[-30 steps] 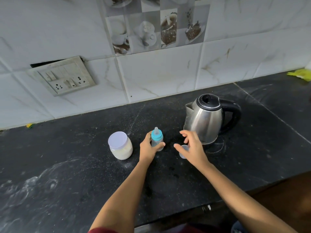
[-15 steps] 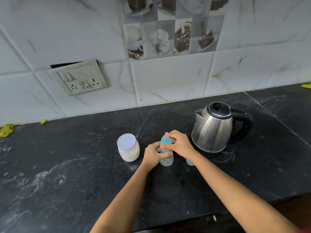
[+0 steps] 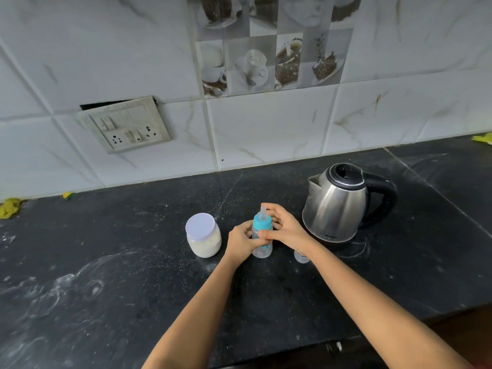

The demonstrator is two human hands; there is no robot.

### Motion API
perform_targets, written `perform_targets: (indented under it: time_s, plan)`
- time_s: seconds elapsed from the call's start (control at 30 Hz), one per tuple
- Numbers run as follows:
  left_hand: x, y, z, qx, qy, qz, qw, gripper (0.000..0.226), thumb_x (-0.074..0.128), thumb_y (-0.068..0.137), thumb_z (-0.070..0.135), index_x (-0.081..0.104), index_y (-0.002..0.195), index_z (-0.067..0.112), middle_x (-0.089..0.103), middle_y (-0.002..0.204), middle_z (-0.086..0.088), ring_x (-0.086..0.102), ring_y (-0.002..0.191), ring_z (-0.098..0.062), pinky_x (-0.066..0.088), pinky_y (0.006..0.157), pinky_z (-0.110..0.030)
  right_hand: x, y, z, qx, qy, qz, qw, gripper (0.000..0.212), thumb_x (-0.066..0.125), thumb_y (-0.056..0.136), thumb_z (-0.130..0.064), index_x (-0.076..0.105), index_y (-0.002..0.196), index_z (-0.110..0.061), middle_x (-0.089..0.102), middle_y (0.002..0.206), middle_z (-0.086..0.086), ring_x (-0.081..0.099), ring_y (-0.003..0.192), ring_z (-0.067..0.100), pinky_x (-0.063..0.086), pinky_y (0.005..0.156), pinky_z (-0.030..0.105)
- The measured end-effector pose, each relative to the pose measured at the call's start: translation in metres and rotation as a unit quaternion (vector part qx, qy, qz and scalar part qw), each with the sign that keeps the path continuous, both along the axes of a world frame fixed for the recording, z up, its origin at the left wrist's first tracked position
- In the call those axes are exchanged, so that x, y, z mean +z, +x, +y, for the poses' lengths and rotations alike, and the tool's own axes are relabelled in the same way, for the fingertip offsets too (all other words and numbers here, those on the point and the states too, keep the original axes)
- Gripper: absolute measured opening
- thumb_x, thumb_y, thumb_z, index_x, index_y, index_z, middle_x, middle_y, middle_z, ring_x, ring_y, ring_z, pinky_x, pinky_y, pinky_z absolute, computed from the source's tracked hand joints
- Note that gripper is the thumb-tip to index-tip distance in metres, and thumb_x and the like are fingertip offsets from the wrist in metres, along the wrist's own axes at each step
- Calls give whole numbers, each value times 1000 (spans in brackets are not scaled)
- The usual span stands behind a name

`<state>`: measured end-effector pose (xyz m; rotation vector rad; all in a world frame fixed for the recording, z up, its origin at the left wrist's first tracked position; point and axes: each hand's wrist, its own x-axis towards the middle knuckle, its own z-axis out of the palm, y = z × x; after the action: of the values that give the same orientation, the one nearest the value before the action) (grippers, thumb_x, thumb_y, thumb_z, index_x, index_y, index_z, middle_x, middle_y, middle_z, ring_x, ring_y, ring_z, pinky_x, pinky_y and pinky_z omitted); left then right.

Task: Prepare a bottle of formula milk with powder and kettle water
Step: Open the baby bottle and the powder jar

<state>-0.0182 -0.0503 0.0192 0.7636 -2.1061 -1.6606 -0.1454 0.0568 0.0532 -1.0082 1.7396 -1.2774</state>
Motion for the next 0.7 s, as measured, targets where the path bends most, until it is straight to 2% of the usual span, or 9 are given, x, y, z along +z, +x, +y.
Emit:
perform_targets:
  time_s: [0.13, 0.23, 0.3, 0.43, 0.53, 0.63, 0.7]
  plan:
    - [0, -3, -1, -8, -4, 19, 1000, 52, 84, 69, 22, 65, 116, 24, 70, 107, 11, 64, 102, -6, 50, 92, -29, -3, -5, 1, -52, -18, -13, 998, 68, 83, 74, -12, 51, 133, -28, 58, 128, -6, 54, 122, 8, 44, 104, 27]
    - [-3, -4, -5, 10, 7, 15, 1000, 57, 85, 67, 28, 64, 119, 23, 70, 108, 10, 65, 102, -7, 51, 94, -34, -4, -9, 9, -90, -21, -13, 996, 52, 70, 86, -7, 52, 130, -27, 61, 122, -3, 57, 118, 11, 46, 104, 32]
    - [-5, -6, -6, 12, 0, 3, 1000, 58, 86, 66, 30, 63, 119, 24, 70, 109, 11, 64, 102, -5, 51, 95, -33, -4, -9, 12, -72, -13, -8, 997, 48, 63, 90, -4, 52, 131, -27, 63, 122, -6, 57, 118, 8, 45, 106, 32]
    - [-3, -14, 1, -17, -7, 4, 1000, 50, 83, 69, 19, 64, 114, 29, 70, 107, 12, 63, 101, -3, 48, 92, -28, -2, -6, 8, -27, 1, 4, 1000, 59, 78, 78, -7, 54, 129, -28, 59, 129, -10, 54, 122, 5, 43, 107, 30]
    - [-7, -16, 4, -11, -6, 18, 1000, 52, 84, 69, 22, 63, 116, 28, 69, 109, 13, 62, 103, -4, 49, 93, -28, 5, -9, 5, -61, -29, 9, 998, 58, 82, 73, -5, 58, 120, -27, 62, 123, -8, 58, 117, 6, 47, 102, 27]
    - [-15, -14, 2, 30, 3, 13, 999, 56, 86, 67, 29, 62, 117, 32, 67, 110, 15, 60, 104, -2, 48, 92, -26, 21, -16, 7, -112, -66, -36, 991, 57, 84, 70, -4, 56, 115, -25, 63, 121, -8, 61, 112, 6, 51, 93, 20]
    - [-19, -13, 0, 53, -1, 5, 999, 56, 86, 66, 30, 61, 116, 32, 65, 112, 16, 59, 105, -2, 46, 92, -25, 30, -22, 12, -138, -80, -60, 985, 55, 83, 71, -4, 56, 116, -19, 65, 121, -2, 64, 109, 9, 52, 92, 24]
